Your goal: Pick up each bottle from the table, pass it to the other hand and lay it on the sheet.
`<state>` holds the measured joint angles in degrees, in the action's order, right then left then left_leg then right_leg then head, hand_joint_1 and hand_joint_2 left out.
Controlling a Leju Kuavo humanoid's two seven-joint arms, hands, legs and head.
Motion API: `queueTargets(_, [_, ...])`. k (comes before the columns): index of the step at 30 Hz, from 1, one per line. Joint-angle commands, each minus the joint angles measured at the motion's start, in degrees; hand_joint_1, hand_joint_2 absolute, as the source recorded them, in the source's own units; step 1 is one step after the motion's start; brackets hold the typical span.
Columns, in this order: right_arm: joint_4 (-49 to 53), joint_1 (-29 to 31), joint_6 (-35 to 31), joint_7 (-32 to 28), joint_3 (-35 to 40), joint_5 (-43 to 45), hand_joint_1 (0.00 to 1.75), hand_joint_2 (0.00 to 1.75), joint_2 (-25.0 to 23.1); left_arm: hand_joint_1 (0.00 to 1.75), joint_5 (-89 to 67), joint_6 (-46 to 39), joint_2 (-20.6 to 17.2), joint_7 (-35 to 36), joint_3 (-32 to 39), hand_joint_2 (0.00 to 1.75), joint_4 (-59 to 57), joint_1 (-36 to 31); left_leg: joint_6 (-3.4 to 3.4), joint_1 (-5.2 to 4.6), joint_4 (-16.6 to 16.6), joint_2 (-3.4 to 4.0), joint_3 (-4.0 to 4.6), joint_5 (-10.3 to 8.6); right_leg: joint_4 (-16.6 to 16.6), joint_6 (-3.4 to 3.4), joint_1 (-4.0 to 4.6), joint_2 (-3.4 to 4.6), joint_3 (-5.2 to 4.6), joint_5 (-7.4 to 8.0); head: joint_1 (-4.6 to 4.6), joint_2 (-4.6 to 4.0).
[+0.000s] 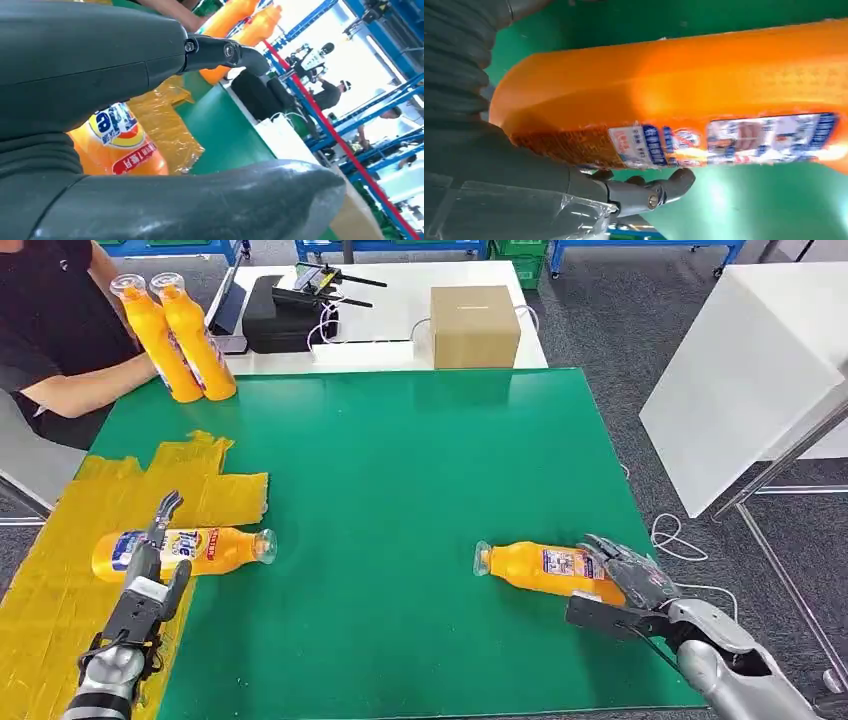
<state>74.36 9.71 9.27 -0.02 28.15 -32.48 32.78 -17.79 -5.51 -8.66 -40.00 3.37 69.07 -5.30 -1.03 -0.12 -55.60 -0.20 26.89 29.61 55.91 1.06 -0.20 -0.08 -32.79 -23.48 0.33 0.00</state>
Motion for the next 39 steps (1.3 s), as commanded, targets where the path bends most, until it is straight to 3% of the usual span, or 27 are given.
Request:
queueTargets(1, [-0.37,-2.43,0.84,1.27,-2.08,-1.08,0.0,1.75,-0.21,0.0,0.87,0.65,0.57,0.0,-1.08,0.0,0.79,-0.46,0.07,0.1,0.04,-0.09,-0.02,-0.01,-0.12,0.01,0.1,-0.1,0.08,0.03,0.0,0.0])
queueTargets(5, [-8.13,-0.81,4.2,2.1,-1.88,-4.22,0.0,1.75,-2.66,0.0,1.43,1.98,0.92,0.0,-2.73,0.0,-0.88,-2.83,0.08,0.14,0.1,-0.11,-0.13,-0.01,-0.21,0.01,0.15,-0.1,0.17,0.04,0.0,0.0])
queueTargets(6, [-11.63,0.34,3.73,2.05,-1.61,-5.89,0.1,1.75,-4.14,0.0,1.29,1.81,1.09,0.0,-3.19,0.0,-1.67,-3.52,0.06,0.1,0.07,-0.13,-0.13,-0.03,-0.16,0.0,0.14,-0.12,0.15,0.03,-0.02,0.0])
queueTargets(7, [-14.29,0.97,2.88,1.76,-1.7,-6.86,1.64,1.75,-5.57,0.0,1.24,1.76,1.31,0.0,-3.46,0.0,-2.23,-4.03,0.08,0.17,0.13,-0.15,-0.17,-0.05,-0.29,0.02,0.21,-0.14,0.23,0.08,0.0,0.0])
queueTargets(8, [-16.58,1.44,2.08,1.15,-1.69,-7.39,1.75,1.75,-6.75,0.0,1.2,1.87,1.5,0.0,-3.66,0.0,-2.96,-4.57,0.06,0.14,0.13,-0.13,-0.21,-0.06,-0.27,0.02,0.23,-0.12,0.25,0.08,0.0,0.0])
queueTargets(23, [-16.55,0.54,1.7,-0.43,-3.35,-6.96,1.75,1.75,-8.75,0.0,3.7,5.33,2.34,0.0,-2.94,0.0,-3.64,-4.73,0.11,0.27,0.16,0.28,-0.65,0.05,-0.48,0.01,0.36,0.18,0.72,0.15,0.02,0.0])
queueTargets(26, [-15.23,0.56,-4.86,-4.76,-6.93,-5.17,1.75,1.75,-14.99,0.0,9.51,17.44,5.82,0.39,2.7,0.0,-5.05,-4.41,0.09,0.25,0.16,0.47,-0.84,0.1,-0.41,-0.01,0.33,0.35,0.81,0.1,0.02,0.0])
queueTargets(30, [-14.26,1.01,-4.96,-3.37,-6.41,-5.76,1.75,1.75,-16.62,0.0,9.06,18.33,6.47,0.59,3.89,0.0,-4.0,-3.62,0.1,0.3,0.13,0.76,-0.85,0.18,-0.32,-0.01,0.32,0.76,0.76,0.12,0.07,0.0])
queueTargets(31, [-11.75,-0.01,-8.62,-8.31,-8.76,-3.43,1.75,1.75,-18.61,0.0,14.15,25.75,7.85,2.5,6.58,0.0,-3.9,-3.24,0.13,0.33,0.18,0.85,-0.73,0.11,-0.39,-0.01,0.34,0.83,0.64,0.22,0.04,0.0])
queueTargets(32, [-10.16,-0.29,-8.92,-8.62,-9.32,-3.01,1.75,1.75,-20.45,0.0,15.58,27.96,8.44,3.52,7.71,1.75,-2.87,-2.43,0.12,0.31,0.12,1.01,-0.83,0.21,-0.27,-0.04,0.3,0.94,0.69,0.12,0.02,0.0])
queueTargets(33, [-6.74,-0.98,-13.18,-13.08,-11.07,-1.55,1.75,1.75,-24.44,0.0,22.31,34.56,9.09,8.2,8.98,1.75,-2.71,-1.24,0.19,0.35,0.16,0.99,-0.73,0.16,-0.34,-0.05,0.34,0.94,0.6,0.19,0.0,0.0])
queueTargets(34, [-1.73,-1.82,-16.9,-13.79,-10.81,-2.41,1.75,1.75,-29.04,0.0,27.35,38.46,9.67,9.53,9.52,1.75,-0.16,2.15,0.18,0.31,0.13,1.11,-0.93,0.25,-0.27,-0.06,0.31,1.08,0.7,0.11,0.0,0.0])
queueTargets(36, [0.86,-1.99,-16.9,-10.36,-9.05,-3.73,1.75,1.75,-30.21,0.0,27.57,38.49,9.79,9.47,9.41,1.75,1.21,3.99,0.21,0.3,0.2,1.24,-0.89,0.26,-0.25,-0.08,0.3,1.26,0.62,0.12,0.04,0.0])
queueTargets(39, [0.8,-2.31,-16.9,-10.43,-9.38,-3.56,1.75,1.75,-29.35,0.0,27.61,38.47,9.73,9.46,9.39,1.75,1.34,3.79,0.21,0.38,0.07,1.13,-0.65,0.31,-0.05,-0.06,0.35,1.14,0.35,0.03,-0.07,0.0])
